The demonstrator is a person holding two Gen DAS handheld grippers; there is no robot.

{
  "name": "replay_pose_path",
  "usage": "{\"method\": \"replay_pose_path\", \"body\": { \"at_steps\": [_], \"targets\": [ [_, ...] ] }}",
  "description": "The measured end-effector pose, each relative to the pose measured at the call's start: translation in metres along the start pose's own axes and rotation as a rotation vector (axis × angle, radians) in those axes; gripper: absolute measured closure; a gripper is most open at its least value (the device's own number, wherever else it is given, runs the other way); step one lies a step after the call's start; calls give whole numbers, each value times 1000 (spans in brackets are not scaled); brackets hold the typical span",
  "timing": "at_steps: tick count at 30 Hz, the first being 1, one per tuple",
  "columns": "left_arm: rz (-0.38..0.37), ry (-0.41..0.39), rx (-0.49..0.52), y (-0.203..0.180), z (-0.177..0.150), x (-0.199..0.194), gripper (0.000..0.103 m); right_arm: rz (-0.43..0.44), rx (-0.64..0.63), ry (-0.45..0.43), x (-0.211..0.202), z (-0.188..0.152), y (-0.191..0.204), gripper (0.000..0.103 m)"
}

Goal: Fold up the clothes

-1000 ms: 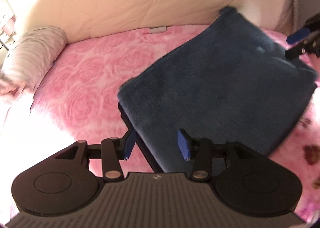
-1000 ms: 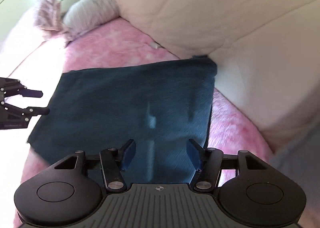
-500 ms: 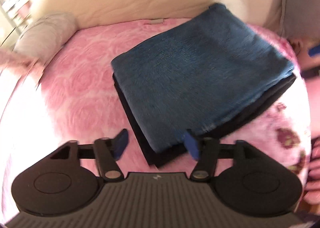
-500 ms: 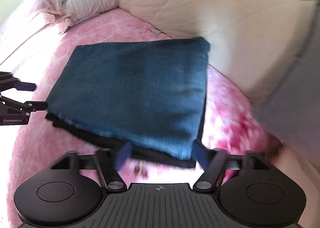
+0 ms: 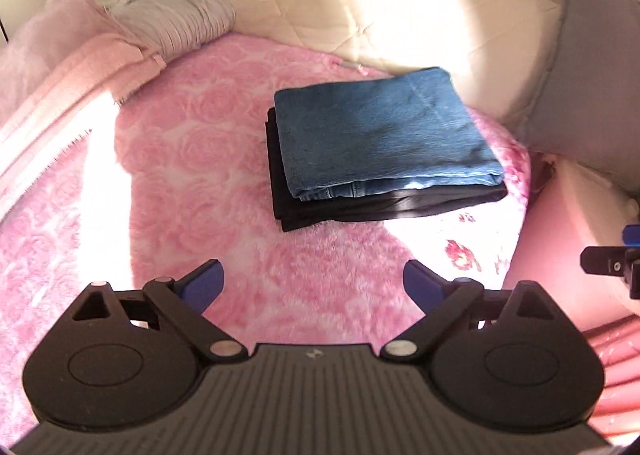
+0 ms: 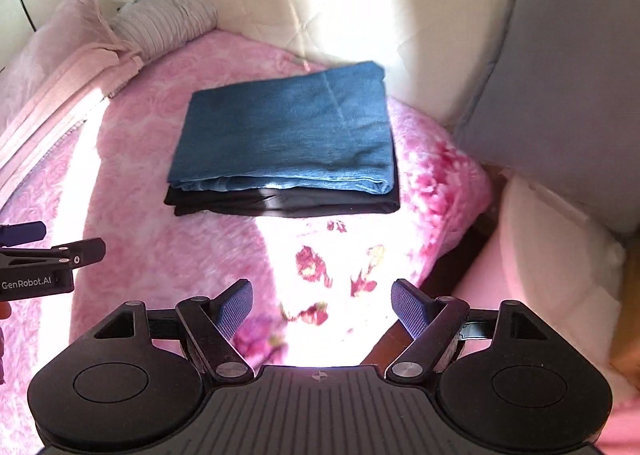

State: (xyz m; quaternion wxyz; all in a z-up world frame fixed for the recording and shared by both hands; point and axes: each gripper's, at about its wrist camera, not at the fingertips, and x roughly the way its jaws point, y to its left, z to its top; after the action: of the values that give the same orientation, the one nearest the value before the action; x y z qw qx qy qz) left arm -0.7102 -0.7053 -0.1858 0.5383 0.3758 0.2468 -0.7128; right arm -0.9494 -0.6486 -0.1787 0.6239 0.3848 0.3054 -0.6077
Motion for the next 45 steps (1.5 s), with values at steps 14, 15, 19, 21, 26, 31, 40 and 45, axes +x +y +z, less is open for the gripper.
{"method": "replay_pose_path", "body": {
  "at_steps": [14, 15, 19, 21, 26, 31, 40, 45],
  "targets": [
    [47, -44, -76, -14, -28, -94, 8, 33, -37, -66, -72, -12, 2, 24],
    [60, -45, -92, -18, -27, -95, 8, 39, -49, -70, -72, -9, -4, 24],
    [104, -32, -131, -42, -25, -99, 8, 56, -119, -73, -74, 0, -26, 24],
    [111, -30, -129, -58, -25, -99, 9, 65, -161, -73, -75, 2, -37, 24],
    [114, -31, -110, -90, -22, -107, 9, 82, -160, -57, -75, 0, -57, 24],
    [121, -46, -115, -94, -17, -113, 9, 97, -168, -61, -81, 0, -58, 24],
    [107, -43, -146, -94, -20, -119, 9, 93, -177, -64, -91, -11, -51, 24],
    [107, -14, -174, -96, -31, -114, 9, 74, -200, -58, -93, -20, -45, 24]
  ]
}}
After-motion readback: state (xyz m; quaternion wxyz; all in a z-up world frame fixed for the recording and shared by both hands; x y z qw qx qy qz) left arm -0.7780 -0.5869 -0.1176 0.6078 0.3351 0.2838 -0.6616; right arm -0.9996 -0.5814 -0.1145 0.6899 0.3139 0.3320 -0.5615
